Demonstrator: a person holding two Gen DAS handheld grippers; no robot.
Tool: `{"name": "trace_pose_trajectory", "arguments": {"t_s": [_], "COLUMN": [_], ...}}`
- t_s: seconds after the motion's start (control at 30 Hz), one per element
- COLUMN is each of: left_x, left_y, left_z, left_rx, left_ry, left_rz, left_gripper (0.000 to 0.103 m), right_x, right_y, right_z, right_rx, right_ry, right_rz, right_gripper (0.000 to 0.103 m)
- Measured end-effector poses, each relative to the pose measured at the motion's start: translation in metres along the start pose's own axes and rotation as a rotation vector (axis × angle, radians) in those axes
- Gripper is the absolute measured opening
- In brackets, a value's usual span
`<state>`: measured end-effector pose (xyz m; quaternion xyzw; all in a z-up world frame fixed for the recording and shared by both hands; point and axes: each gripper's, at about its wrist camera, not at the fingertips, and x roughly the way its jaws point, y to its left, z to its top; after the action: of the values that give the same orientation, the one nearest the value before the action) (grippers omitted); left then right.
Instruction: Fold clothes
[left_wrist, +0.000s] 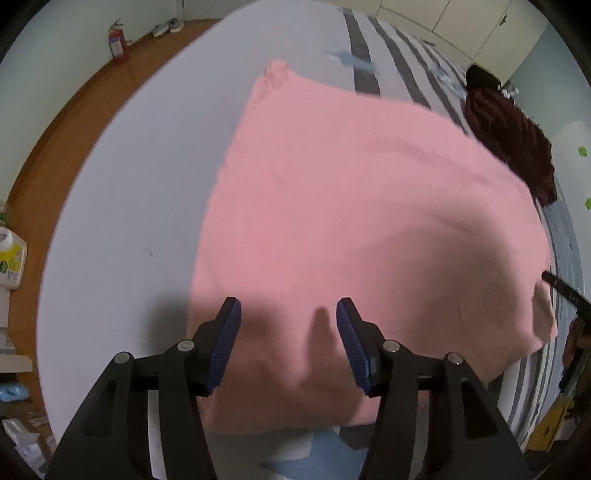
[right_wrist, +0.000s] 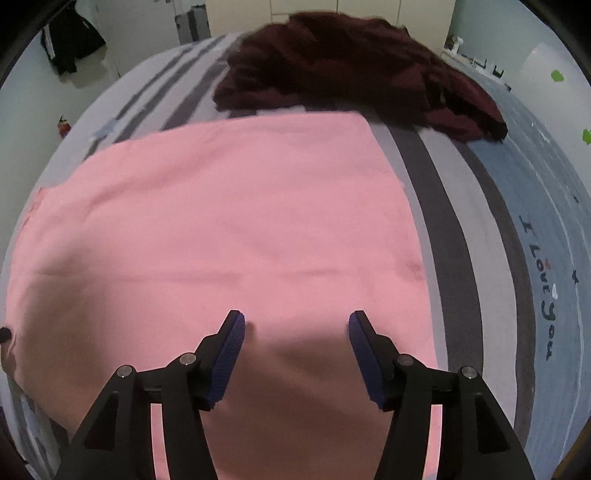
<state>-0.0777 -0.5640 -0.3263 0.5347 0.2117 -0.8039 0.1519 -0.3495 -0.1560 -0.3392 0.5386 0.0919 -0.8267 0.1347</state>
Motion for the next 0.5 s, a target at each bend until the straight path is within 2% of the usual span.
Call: {"name": "trace_pose_trajectory", "arguments": {"t_s": [0.23, 0.37, 0.5], "left_x": [0.013, 0.015, 0.014], "left_y": [0.027, 0.026, 0.015], "left_z": [0.039, 0.048, 0.052], "left_rx": [-0.036, -0.013, 0.032], "left_ry": [-0.004, -0.002, -0.019], "left_rz": [0.038, 0.051, 0.067], "left_gripper": [0.054, 0.054, 0.054], "right_x": [0.0, -0.004, -0.018], "right_y": [0.016, -0.009, -0.053], "right_z": [-0.019, -0.036, -0.056], "right_rx": [0.034, 0.125, 0.252], "right_ry": [0.031, 0.045, 0.038], "right_rz": [-0.018, -0.072, -0.118], "right_gripper": [0.055, 0.055, 0.055]}}
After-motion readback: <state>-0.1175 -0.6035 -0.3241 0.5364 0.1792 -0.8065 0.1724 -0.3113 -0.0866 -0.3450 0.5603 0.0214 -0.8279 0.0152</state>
